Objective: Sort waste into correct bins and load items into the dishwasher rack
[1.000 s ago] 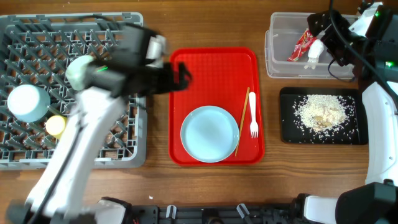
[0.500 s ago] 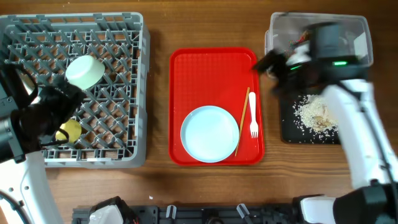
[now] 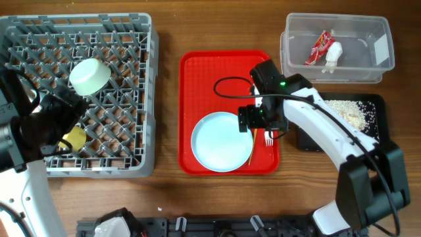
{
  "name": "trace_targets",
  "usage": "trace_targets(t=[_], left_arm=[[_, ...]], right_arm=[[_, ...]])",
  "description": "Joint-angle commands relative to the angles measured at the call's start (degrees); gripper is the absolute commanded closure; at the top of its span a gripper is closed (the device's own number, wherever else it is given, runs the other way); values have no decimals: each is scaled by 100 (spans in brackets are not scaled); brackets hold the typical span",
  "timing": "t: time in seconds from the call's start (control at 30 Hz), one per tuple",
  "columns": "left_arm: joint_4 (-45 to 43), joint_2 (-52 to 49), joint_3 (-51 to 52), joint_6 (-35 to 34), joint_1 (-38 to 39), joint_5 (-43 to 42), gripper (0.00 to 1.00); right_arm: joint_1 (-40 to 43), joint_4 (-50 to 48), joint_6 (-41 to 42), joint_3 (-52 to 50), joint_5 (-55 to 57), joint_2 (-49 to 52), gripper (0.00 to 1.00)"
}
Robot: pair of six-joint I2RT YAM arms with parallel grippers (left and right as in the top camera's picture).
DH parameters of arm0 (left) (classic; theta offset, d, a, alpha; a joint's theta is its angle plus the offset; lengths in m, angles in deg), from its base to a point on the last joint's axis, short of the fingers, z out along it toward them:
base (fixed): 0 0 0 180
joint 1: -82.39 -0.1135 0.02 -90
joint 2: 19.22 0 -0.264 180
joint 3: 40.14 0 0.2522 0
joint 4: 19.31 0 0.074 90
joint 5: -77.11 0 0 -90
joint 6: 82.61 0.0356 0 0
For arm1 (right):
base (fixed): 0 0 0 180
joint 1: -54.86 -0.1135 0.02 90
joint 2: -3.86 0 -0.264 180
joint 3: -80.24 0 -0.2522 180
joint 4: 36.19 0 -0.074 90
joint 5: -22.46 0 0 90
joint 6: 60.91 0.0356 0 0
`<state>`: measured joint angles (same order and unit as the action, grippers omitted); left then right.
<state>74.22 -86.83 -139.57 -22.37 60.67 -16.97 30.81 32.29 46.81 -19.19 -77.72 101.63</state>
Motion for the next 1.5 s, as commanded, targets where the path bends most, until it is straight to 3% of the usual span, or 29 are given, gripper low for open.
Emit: trace_targets(t=[0.0,0.07,0.1,0.27,0.43,0.57,0.8,0.87,1.0,1.03,1.27,1.47], left_arm=[[74,13,-7,-52,-31,120,0],[74,11,-7,-52,-31,120,0],[74,11,-7,-52,-31,120,0],[146,11,-7,-52,-31,120,0],[155,11,-7,-50,-31,120,0],[155,11,-7,-50,-31,120,0],[155,13,-7,-50,-31,120,0],[155,11,-7,-50,-31,120,0],[153,11,-7,-50,-31,122,0],[153,11,-7,-50,-31,122,0],[160,11,-7,-50,-31,227,0],[160,11,-7,-50,-31,225,0]], right_arm=[[-9,-236,-691,-234,-745,219,29],[-11,-391,-651,-289,-745,221,48],[-15,-448,-542,-306,-739,221,51],[-37,-503,-101,-367,-26,221,50],[-37,-660,-70,-455,-31,273,52],[-37,-776,37,-544,-149,516,60],[-37,-859,92,-544,-227,776,61],[-37,-872,92,-544,-229,850,67],[-37,-927,225,-538,-232,868,94],[-37,-938,291,-531,-227,868,96],[-37,-874,483,-352,-229,850,95],[-37,-267,496,800,-293,835,96]])
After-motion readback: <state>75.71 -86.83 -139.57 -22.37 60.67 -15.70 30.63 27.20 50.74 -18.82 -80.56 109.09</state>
